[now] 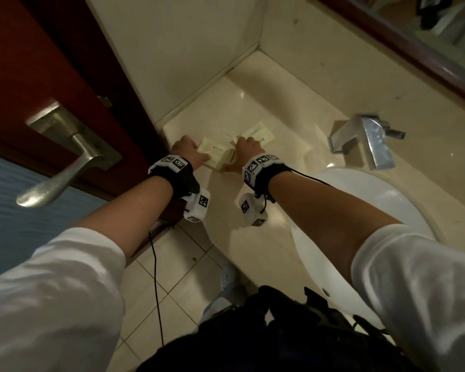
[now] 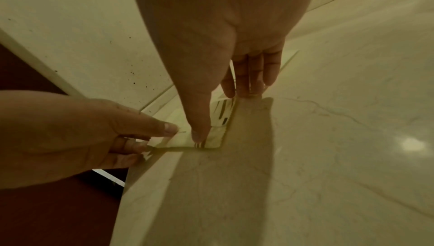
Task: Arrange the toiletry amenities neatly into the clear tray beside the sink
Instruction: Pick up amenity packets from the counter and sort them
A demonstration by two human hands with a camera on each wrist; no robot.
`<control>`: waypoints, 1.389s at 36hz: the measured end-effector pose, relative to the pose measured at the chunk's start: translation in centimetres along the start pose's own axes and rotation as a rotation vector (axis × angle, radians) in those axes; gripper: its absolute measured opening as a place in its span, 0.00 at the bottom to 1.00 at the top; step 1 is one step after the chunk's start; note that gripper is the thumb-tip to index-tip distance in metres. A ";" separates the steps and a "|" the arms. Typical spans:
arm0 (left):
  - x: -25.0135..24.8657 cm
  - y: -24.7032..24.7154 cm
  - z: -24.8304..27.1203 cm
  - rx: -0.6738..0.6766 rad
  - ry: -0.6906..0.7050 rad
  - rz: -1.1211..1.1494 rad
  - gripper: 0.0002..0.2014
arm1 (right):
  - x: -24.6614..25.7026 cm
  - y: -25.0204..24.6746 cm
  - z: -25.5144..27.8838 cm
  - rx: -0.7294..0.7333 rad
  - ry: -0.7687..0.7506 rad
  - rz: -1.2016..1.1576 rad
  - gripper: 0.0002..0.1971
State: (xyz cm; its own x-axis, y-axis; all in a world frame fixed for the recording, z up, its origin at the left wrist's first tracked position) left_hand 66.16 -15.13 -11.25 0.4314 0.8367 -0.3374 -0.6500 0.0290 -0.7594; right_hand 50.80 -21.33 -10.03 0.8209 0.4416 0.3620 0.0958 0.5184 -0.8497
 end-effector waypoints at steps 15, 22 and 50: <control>1.4 0.3 -0.6 -0.037 0.079 0.020 0.17 | 0.1 1.2 -0.5 -0.027 0.014 0.020 0.44; 2.0 0.5 -1.0 -0.029 0.074 0.087 0.17 | 0.7 1.6 -0.5 -0.014 -0.026 0.038 0.30; 3.3 0.7 0.1 0.134 0.085 0.367 0.07 | 1.3 -0.1 3.2 -0.084 -0.050 -0.319 0.15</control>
State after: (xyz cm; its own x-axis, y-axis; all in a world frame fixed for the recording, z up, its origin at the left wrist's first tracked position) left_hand 67.08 -12.30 -12.81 0.2017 0.7567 -0.6218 -0.8441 -0.1877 -0.5023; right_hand 50.08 -18.52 -8.23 0.7135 0.3034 0.6316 0.3913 0.5752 -0.7184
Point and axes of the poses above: each hand's wrist, its own z-axis away from the middle knuckle, its own y-axis out of the palm, x = y × z, the point moved 2 cm from there along -z, towards the middle knuckle, and after that the axes turned 13 degrees about -y, right-handed, at the moved point
